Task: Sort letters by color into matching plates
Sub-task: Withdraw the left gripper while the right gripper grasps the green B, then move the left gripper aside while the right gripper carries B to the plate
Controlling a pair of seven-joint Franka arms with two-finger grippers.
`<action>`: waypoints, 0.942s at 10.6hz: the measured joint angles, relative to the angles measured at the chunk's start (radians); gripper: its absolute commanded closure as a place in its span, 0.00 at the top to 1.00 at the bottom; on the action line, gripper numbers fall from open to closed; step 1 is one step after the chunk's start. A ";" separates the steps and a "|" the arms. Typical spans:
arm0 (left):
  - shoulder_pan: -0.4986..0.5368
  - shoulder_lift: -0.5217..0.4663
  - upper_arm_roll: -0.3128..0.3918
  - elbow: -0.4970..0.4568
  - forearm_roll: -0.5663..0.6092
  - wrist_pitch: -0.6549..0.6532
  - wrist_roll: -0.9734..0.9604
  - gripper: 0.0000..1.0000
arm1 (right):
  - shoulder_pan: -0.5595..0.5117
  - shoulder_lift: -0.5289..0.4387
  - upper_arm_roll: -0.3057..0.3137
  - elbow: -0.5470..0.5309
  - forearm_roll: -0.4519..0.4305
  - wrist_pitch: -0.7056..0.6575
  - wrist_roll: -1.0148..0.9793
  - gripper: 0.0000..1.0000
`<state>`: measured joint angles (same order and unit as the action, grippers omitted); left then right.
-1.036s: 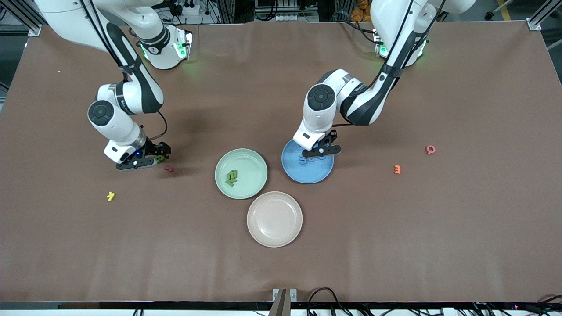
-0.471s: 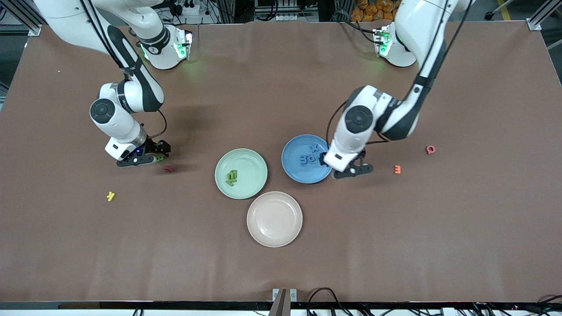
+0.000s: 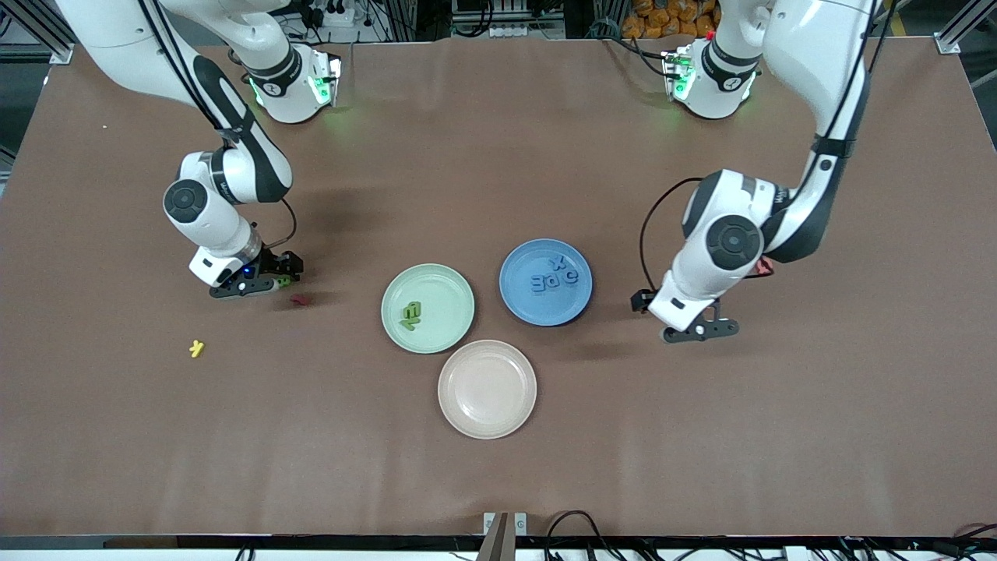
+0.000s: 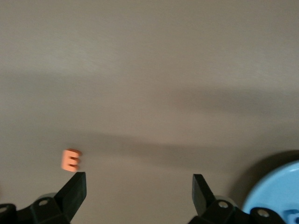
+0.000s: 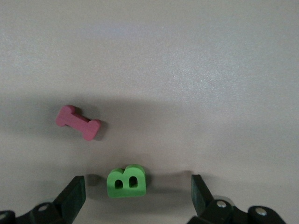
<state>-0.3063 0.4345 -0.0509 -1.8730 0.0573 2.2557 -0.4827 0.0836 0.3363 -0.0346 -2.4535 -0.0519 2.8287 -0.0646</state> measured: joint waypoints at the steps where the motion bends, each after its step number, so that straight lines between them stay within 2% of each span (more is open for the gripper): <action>1: 0.029 -0.004 0.000 0.000 0.000 -0.004 0.040 1.00 | -0.001 0.000 0.000 0.000 -0.001 0.000 0.000 0.60; 6: 0.162 -0.032 -0.001 0.000 0.000 -0.008 0.259 1.00 | -0.012 -0.003 0.004 0.002 -0.003 0.001 0.000 0.42; 10: 0.188 -0.118 -0.001 0.000 0.000 -0.038 0.330 1.00 | -0.014 -0.009 0.004 0.003 -0.003 -0.001 0.000 0.27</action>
<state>-0.1179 0.3160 -0.0518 -1.8725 0.0573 2.2174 -0.1524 0.0691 0.3272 -0.0305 -2.4507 -0.0551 2.8280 -0.0647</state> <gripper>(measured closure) 0.000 0.643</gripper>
